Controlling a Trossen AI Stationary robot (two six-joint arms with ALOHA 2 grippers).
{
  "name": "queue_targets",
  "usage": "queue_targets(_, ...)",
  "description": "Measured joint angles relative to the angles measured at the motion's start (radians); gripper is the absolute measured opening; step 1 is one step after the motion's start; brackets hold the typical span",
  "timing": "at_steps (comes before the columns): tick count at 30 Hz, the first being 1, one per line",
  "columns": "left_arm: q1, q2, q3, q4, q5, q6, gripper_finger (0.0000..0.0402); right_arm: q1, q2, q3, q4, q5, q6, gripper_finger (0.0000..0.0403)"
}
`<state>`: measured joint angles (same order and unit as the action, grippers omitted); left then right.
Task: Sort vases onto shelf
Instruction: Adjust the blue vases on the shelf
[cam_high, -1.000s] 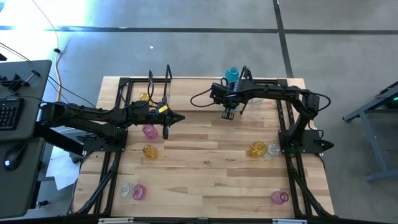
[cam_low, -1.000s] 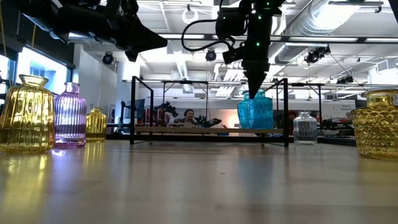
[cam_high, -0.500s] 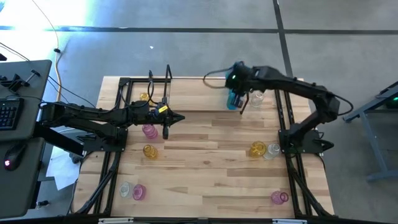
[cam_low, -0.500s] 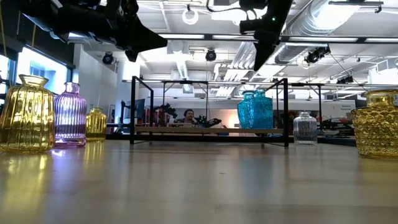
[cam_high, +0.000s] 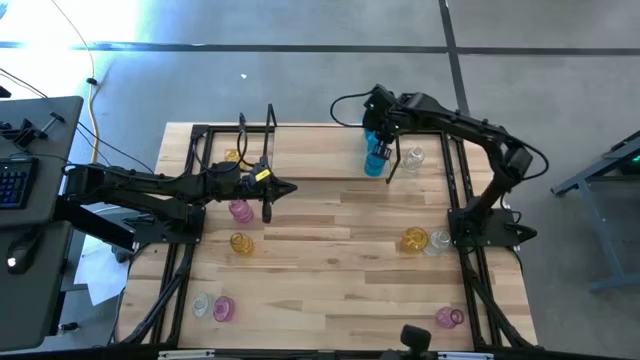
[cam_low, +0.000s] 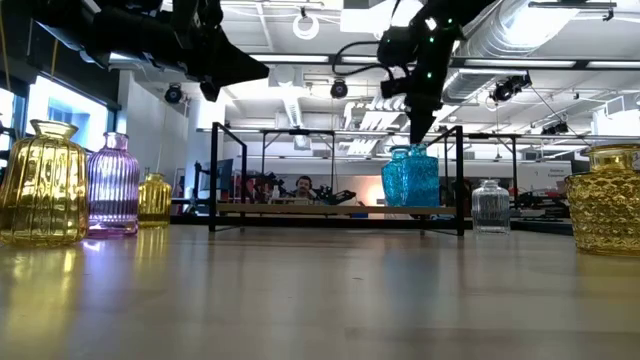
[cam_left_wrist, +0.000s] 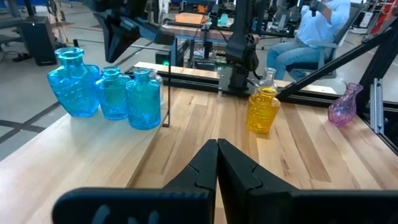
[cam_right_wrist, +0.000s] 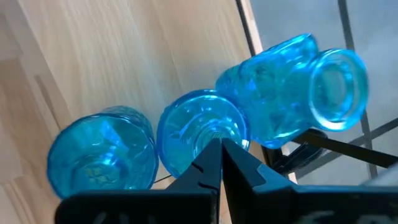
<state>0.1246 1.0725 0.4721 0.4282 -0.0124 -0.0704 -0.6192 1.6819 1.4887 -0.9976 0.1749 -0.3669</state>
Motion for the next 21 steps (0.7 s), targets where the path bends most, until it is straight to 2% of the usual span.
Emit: queue_targets(21,0.000,0.000,0.000,-0.006,0.000,-0.005,0.0000,-0.028,0.035,-0.002,-0.001,-0.008,-0.012,0.0000)
